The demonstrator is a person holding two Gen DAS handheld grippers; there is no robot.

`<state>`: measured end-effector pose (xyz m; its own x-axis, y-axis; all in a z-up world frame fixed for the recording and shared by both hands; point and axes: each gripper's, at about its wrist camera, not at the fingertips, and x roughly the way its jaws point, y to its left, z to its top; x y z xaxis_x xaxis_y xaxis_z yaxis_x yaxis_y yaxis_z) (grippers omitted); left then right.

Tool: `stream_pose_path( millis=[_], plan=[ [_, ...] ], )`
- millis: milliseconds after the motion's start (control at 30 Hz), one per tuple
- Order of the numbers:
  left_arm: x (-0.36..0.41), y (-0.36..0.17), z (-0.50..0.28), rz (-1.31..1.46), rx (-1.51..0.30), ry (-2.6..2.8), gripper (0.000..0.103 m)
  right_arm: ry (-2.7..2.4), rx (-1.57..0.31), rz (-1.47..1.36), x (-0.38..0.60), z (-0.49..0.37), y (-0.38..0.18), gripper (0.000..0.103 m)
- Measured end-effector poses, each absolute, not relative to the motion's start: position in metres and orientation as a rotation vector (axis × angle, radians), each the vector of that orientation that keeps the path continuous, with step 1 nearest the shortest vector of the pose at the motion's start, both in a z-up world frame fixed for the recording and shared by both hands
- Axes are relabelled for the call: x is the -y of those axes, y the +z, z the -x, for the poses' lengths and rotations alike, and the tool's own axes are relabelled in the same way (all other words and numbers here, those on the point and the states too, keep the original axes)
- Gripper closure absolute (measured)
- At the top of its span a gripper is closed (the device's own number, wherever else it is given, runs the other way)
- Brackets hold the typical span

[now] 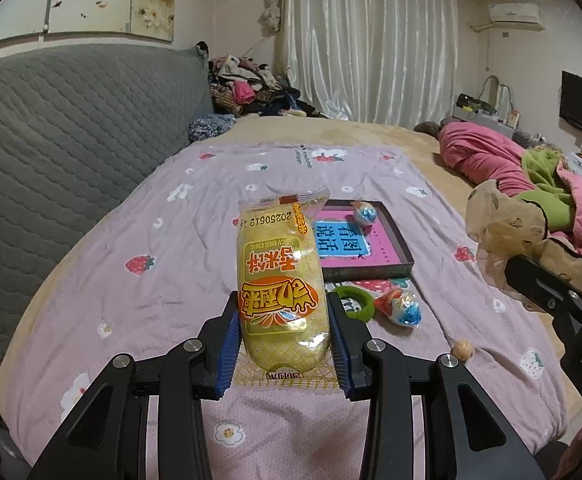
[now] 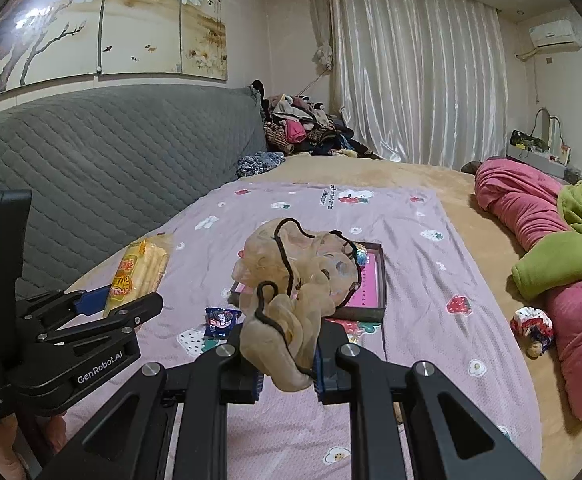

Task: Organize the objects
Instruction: 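Carry the snack cake and mesh pouch over the pink tray with both grippers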

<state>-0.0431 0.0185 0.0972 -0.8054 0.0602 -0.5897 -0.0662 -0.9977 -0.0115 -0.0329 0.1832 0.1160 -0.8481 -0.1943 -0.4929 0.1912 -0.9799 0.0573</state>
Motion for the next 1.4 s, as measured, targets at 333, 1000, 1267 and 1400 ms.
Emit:
stream_pose_path(
  millis=[333, 1000, 1267, 1400],
  plan=[
    [-0.022, 0.107, 0.05, 0.919, -0.03, 2.932, 0.062, -2.839, -0.017, -0.748, -0.179, 0.044, 0.125, 0.084],
    [-0.023, 0.11, 0.103, 0.92, -0.041, 2.914, 0.062, -2.855, -0.003, -0.73, -0.185, 0.093, 0.136, 0.084],
    [-0.028, 0.115, 0.126, 0.91, -0.054, 2.914, 0.062, -2.854, -0.001, -0.731, -0.189, 0.114, 0.136, 0.084],
    [-0.033, 0.117, 0.136, 0.902, -0.057, 2.91, 0.062, -2.854, -0.002, -0.735, -0.188, 0.122, 0.134, 0.084]
  ],
)
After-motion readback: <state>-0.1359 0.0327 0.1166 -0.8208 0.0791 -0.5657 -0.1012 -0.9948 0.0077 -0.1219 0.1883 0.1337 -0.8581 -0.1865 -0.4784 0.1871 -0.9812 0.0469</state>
